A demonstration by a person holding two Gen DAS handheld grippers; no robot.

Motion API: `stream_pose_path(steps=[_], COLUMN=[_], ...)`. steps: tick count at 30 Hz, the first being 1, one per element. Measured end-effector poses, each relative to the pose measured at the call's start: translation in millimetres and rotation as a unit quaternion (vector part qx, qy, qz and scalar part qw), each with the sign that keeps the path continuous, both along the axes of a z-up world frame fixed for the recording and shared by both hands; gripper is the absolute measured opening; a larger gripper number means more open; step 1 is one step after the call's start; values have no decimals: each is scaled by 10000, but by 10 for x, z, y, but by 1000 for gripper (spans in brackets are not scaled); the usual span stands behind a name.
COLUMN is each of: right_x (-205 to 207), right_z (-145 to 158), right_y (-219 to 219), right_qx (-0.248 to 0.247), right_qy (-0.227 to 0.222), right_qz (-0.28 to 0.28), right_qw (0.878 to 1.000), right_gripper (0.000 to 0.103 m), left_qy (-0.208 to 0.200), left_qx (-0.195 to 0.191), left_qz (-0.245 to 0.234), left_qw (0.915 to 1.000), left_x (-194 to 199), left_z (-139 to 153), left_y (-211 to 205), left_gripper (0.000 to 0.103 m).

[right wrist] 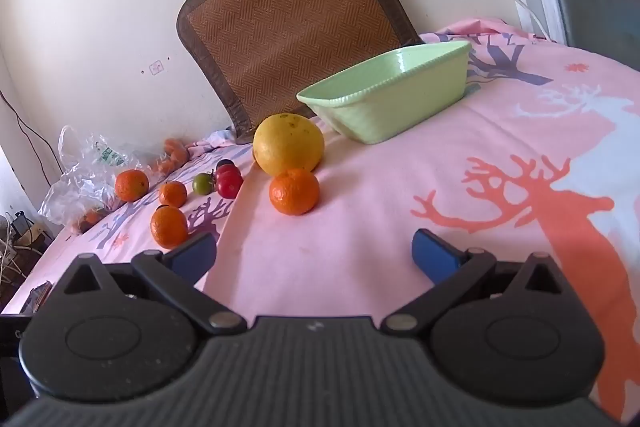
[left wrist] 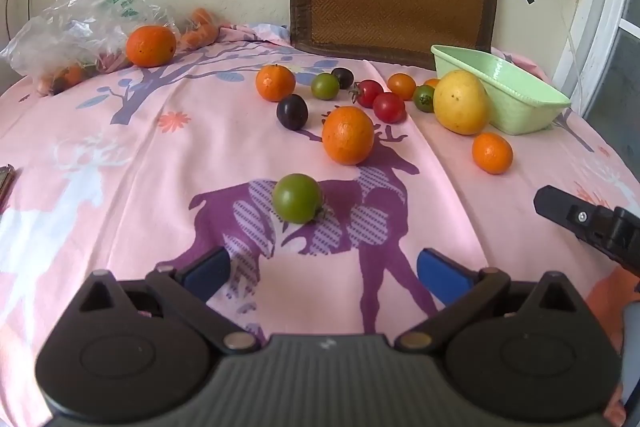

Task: Organize fruits

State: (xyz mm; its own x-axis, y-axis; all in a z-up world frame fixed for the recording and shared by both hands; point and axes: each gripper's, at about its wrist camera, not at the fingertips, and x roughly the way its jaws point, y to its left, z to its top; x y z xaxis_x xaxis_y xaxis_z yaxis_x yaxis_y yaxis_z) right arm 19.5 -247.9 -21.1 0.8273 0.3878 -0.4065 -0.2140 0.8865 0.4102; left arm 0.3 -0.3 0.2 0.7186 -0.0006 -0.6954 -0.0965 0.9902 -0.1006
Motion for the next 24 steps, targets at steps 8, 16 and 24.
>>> stream_pose_path(steps=[8,16,24], right_x=[-7,-13,-45], right_z=[2,-3,6], right_y=[-13,-29,22], right_qx=[101,198,13], right_qy=[-12,-35,-62], right_qz=[-40,-57,-83], right_qw=[9999,9998,9999], right_gripper=[103,103,103], left_qy=[-43,4,45], left_qx=[15,277,540], left_qz=[-78,-286,-432], left_qw=[10000,9992,9976], left_x=[-47,-146,-222], left_z=[-38,-16,-38], left_y=[61,-95,-195], left_gripper=[103,103,103])
